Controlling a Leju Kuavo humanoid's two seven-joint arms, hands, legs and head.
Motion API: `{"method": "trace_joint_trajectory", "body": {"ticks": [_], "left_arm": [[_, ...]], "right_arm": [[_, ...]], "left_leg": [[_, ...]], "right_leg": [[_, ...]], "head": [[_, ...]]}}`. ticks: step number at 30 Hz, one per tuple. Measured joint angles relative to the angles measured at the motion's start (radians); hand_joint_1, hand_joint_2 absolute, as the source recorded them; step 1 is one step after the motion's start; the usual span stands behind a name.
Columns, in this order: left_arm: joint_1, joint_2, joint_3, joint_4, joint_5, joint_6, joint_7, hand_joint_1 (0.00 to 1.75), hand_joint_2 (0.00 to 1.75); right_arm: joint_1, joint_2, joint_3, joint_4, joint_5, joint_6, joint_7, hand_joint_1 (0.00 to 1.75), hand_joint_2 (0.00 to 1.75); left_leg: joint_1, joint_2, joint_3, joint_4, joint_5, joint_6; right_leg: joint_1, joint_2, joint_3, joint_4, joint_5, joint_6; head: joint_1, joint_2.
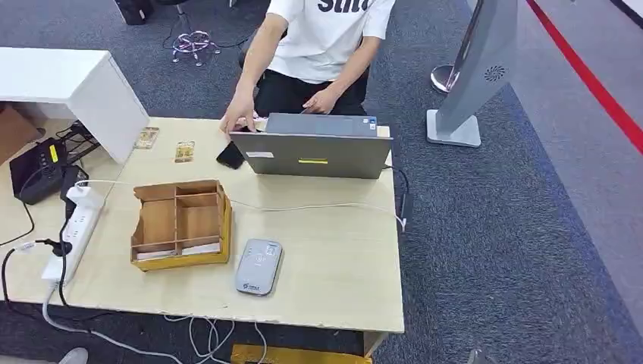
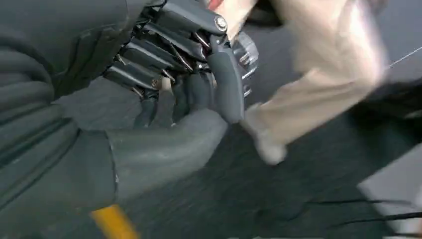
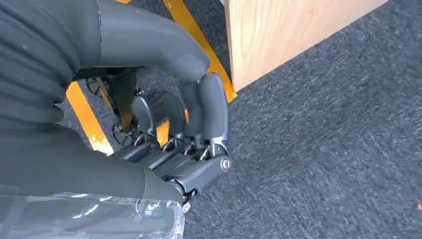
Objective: Pass the card to the sensor for recognition and then transmit it.
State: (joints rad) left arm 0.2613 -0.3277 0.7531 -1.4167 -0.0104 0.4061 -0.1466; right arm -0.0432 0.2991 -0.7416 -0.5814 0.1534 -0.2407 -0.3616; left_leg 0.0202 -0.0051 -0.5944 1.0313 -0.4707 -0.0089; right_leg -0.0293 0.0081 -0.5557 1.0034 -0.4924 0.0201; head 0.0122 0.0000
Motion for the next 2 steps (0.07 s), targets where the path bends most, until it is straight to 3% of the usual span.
{"method": "trace_joint_trajectory", "body": {"ticks": [2], "left_arm": [[-0.012,0.001,0.016,0.074,0.027,-0.060,0.022,0.00,1.75]], "right_arm": [[-0.005,0.001,-0.007,0.001,0.006,0.000,0.008,0.00,1.75]], "left_leg": [[0.000,0.000,0.001,0.000,0.000,0.000]], "right_leg": [[0.000,0.000,-0.001,0.000,0.000,0.000]], "head": [[0.000,0.000]]}}
